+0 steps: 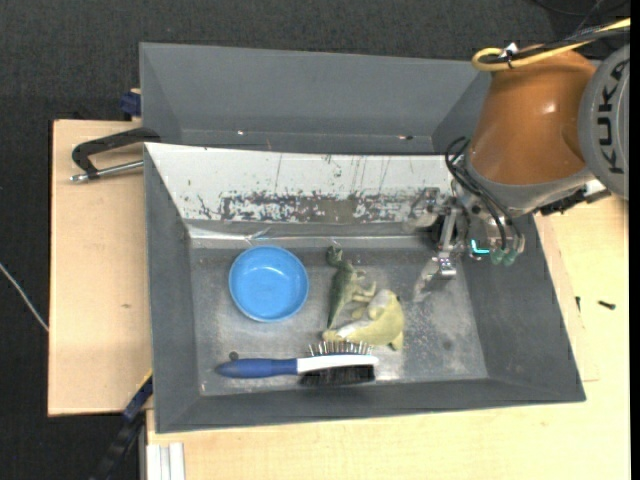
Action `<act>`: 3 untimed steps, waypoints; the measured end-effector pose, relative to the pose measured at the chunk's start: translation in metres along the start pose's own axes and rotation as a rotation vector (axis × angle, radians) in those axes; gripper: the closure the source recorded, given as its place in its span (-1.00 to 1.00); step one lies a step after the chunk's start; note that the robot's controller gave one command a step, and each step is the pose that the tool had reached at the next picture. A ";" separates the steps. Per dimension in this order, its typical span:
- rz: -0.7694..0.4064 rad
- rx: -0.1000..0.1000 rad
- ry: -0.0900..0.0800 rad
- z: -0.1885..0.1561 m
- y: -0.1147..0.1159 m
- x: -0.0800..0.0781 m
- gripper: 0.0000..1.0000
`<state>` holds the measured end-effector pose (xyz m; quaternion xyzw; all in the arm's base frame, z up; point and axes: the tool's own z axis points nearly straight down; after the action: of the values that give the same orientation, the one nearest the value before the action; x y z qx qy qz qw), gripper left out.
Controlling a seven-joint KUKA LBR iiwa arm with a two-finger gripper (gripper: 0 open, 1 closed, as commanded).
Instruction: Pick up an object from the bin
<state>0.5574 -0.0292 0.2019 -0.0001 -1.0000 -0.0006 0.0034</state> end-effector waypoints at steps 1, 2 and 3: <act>-0.377 0.002 -0.011 0.130 -0.021 0.025 -1.00; -0.689 0.006 -0.018 0.130 -0.034 0.021 -1.00; -0.895 0.010 -0.019 0.129 0.026 0.007 -1.00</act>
Offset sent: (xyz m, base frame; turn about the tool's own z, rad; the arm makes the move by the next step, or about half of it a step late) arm -0.0282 -0.0213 -0.1319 -0.3780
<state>0.5498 -0.0030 0.0734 0.4326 -0.9015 0.0027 -0.0063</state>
